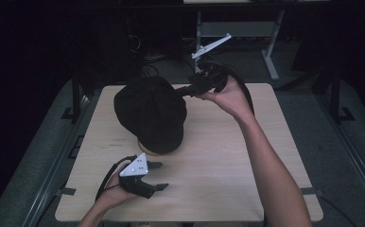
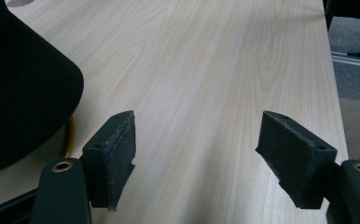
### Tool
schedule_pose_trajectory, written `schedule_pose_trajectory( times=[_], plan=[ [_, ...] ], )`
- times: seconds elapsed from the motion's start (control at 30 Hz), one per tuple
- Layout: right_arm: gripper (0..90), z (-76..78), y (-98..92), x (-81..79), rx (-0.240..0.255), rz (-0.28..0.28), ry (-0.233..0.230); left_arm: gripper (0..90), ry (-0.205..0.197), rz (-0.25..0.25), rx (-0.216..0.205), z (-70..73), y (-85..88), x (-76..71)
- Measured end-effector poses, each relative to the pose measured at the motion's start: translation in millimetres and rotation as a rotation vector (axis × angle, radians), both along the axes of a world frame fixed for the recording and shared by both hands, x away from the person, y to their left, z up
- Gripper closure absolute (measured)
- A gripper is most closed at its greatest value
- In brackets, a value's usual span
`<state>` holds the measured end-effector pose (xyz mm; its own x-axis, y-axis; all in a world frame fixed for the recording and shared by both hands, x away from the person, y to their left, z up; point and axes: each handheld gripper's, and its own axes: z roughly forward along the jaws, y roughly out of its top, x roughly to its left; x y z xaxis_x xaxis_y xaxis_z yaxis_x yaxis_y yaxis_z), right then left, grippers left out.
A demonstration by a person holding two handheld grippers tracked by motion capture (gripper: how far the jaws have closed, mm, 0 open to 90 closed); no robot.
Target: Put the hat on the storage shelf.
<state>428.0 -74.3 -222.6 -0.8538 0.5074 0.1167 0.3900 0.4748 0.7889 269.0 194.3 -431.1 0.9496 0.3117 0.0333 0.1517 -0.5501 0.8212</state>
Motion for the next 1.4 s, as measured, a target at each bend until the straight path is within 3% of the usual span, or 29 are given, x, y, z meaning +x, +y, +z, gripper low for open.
schedule_pose_trajectory(
  times=[0.7,0.97,1.4],
  plan=[
    [24.5,-14.5,-35.2,-28.5,0.009,-0.047,0.009,26.8,-0.005,0.01,0.016,-0.4,2.0,-2.0],
    [24.5,-22.5,-45.9,-37.6,0.014,-0.055,0.024,26.7,0.002,0.036,-0.008,-1.0,9.5,0.5],
    [24.0,-35.0,-68.6,-54.3,0.018,-0.074,0.033,26.7,-0.013,0.053,0.014,-2.2,15.7,2.3]
  ],
)
